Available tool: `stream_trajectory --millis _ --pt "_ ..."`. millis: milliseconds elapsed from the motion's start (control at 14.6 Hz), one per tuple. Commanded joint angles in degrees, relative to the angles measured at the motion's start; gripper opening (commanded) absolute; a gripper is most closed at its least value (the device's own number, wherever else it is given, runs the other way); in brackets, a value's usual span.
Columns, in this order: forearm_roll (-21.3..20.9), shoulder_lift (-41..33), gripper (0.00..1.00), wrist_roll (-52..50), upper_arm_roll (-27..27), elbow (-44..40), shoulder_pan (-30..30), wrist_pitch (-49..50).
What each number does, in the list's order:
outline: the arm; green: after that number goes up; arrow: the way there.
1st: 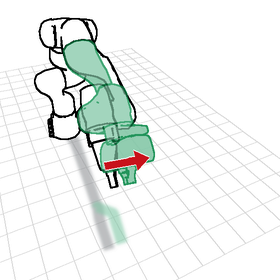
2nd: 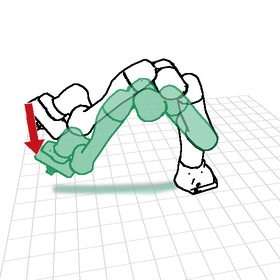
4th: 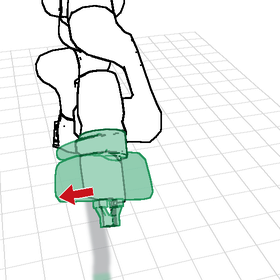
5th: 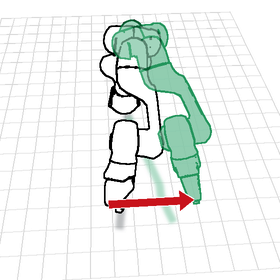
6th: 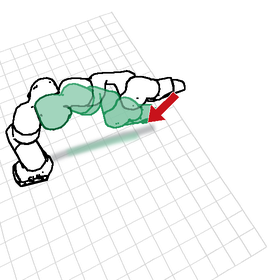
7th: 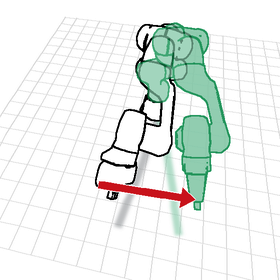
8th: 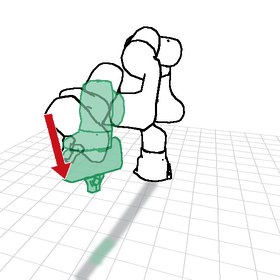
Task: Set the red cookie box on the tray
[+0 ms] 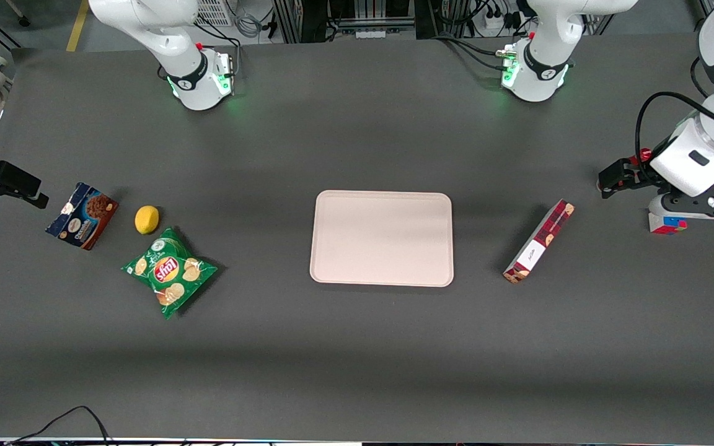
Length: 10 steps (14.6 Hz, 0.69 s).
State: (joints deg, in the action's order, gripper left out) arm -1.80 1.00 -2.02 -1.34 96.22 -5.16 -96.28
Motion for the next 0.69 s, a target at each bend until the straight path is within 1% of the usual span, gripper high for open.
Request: stream_trajectory --millis 0,617 --pt "-0.5 0.5 1.0 0.7 1.0 -1.5 -1.2 1.4" --pt "-0.5 0.4 1.0 0.9 1.0 -2.2 -1.2 2.8"
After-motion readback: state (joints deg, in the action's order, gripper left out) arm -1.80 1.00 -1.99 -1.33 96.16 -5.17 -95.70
